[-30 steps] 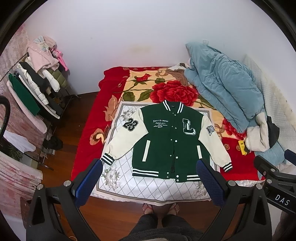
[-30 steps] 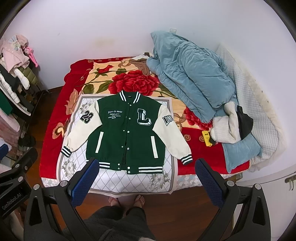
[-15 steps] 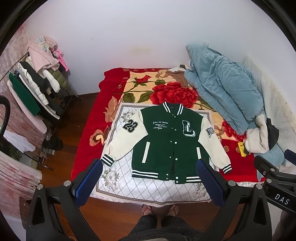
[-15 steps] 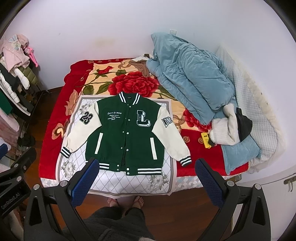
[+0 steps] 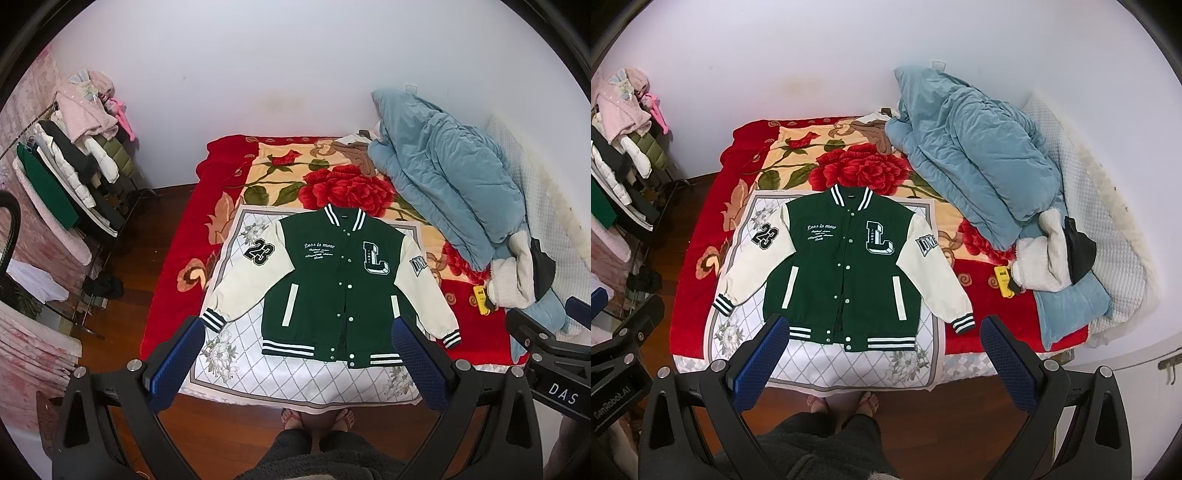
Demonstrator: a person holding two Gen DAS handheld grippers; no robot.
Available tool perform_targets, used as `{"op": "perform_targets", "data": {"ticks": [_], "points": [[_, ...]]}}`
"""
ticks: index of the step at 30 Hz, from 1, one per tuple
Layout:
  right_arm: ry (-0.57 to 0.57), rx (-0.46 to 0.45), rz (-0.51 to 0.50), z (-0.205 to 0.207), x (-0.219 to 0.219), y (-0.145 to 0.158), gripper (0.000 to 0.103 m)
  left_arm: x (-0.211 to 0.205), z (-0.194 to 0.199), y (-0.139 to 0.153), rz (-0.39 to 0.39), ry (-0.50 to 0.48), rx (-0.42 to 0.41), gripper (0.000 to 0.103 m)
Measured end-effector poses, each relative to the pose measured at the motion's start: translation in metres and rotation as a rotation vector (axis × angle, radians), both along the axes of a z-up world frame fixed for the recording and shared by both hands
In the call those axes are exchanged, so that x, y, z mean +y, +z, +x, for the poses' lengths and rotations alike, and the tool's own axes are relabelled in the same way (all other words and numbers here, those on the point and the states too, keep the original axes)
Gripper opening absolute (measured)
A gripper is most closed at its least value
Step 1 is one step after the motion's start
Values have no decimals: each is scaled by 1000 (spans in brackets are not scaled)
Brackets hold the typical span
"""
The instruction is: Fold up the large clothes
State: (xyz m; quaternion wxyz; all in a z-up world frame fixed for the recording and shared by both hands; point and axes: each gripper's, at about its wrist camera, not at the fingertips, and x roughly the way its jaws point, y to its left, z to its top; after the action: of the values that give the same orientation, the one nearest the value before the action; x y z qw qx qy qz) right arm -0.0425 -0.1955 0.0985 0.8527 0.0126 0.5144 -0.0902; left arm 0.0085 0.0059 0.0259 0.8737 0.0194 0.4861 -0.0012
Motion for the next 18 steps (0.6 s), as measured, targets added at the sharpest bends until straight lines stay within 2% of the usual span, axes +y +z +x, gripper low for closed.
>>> {"op": "perform_targets", "data": {"ticks": [12, 14, 18], "points": [[8, 0, -3, 12, 7, 2, 103, -5, 18, 10, 5, 4, -5, 103], [7, 0, -3, 15, 8, 4, 103, -3, 6, 1, 2, 3, -9, 103], [8, 1, -3, 13, 8, 3, 103, -2, 8, 0, -2, 2, -11, 103]]}}
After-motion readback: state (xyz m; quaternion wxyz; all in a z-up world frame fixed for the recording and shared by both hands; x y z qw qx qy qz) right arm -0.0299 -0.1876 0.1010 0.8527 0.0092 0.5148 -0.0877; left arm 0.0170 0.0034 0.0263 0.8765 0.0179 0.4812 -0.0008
